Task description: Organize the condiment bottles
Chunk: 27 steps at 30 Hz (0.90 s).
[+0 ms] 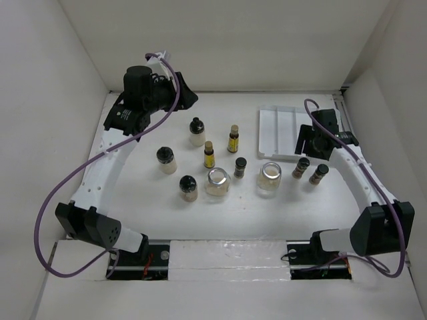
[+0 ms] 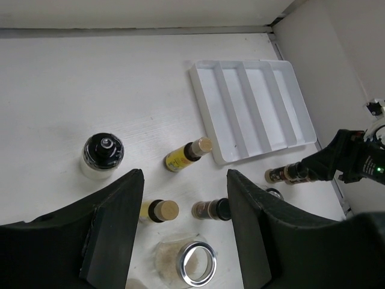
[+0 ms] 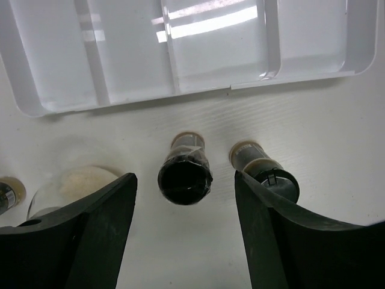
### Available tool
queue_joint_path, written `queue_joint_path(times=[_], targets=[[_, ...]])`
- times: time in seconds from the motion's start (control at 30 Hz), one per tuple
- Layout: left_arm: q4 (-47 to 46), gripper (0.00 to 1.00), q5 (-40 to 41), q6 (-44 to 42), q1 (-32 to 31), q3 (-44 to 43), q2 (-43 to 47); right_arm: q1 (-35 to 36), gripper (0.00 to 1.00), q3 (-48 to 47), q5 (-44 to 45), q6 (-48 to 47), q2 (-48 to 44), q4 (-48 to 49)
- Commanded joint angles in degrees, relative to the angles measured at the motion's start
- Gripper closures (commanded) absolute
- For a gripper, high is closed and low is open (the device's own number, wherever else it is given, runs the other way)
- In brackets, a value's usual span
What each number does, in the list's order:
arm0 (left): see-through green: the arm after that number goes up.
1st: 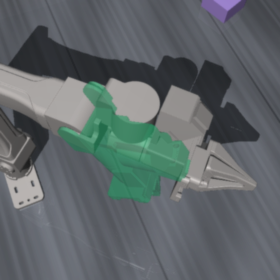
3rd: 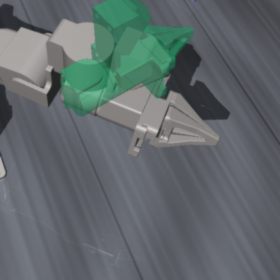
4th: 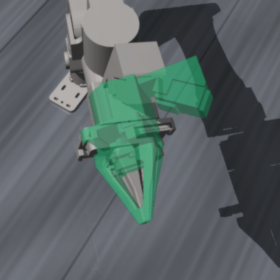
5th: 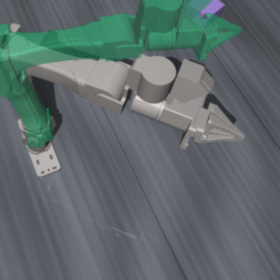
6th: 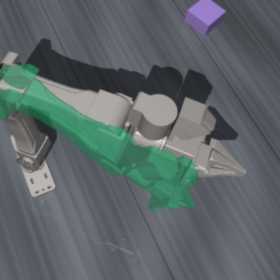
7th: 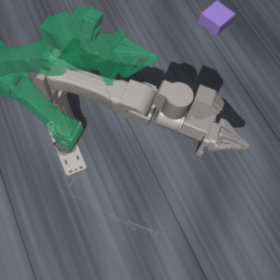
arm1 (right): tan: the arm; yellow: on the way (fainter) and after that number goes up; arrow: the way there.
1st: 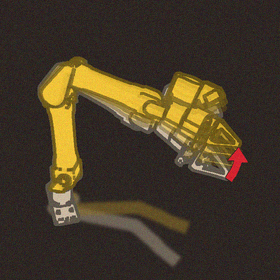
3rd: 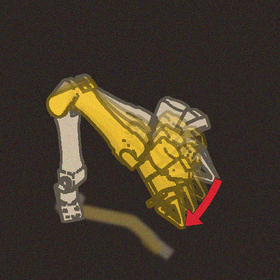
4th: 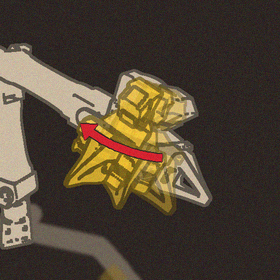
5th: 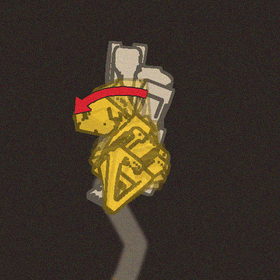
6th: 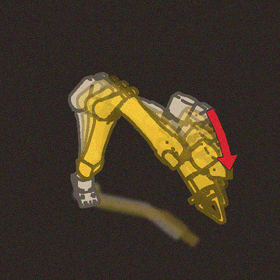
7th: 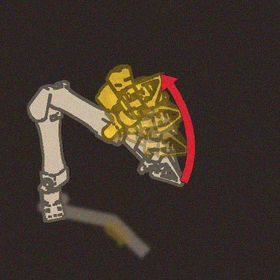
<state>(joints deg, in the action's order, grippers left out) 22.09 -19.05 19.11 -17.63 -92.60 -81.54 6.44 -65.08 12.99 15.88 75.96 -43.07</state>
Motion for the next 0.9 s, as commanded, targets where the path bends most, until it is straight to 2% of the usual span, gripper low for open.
queue_joint_path(times=[0.0,0.33,0.4,0.53,0.57,0.73,0.87], targets=[[-1.2,0.47,-1.3,-0.5,0.0,1.2,1.0,-1.8,0.29,1.1,-1.9,-1.5,1.5,5.9],[-1.2,0.47,-1.3,-0.5,0.0,1.2,0.5,-1.8,0.30,5.7,-4.8,-0.9,3.4,7.6],[-1.7,0.47,-1.8,-0.5,0.0,1.2,-0.1,-1.8,0.33,6.2,-4.8,-0.9,4.1,7.6],[-1.7,0.47,-1.8,-0.5,0.0,0.7,-0.6,-1.8,0.55,6.7,-4.8,-0.3,4.1,7.6],[-1.7,0.47,-1.8,0.0,0.0,0.7,-0.6,-1.1,0.63,5.8,-3.4,-0.3,3.4,7.0],[-1.7,0.47,-2.3,0.0,0.0,0.7,-1.2,2.1,0.71,-2.7,-0.3,-0.3,1.1,3.4],[-1.7,0.47,-2.3,0.0,0.0,0.1,-1.7,4.0,0.71,-12.5,-1.6,-0.3,2.6,2.6]])
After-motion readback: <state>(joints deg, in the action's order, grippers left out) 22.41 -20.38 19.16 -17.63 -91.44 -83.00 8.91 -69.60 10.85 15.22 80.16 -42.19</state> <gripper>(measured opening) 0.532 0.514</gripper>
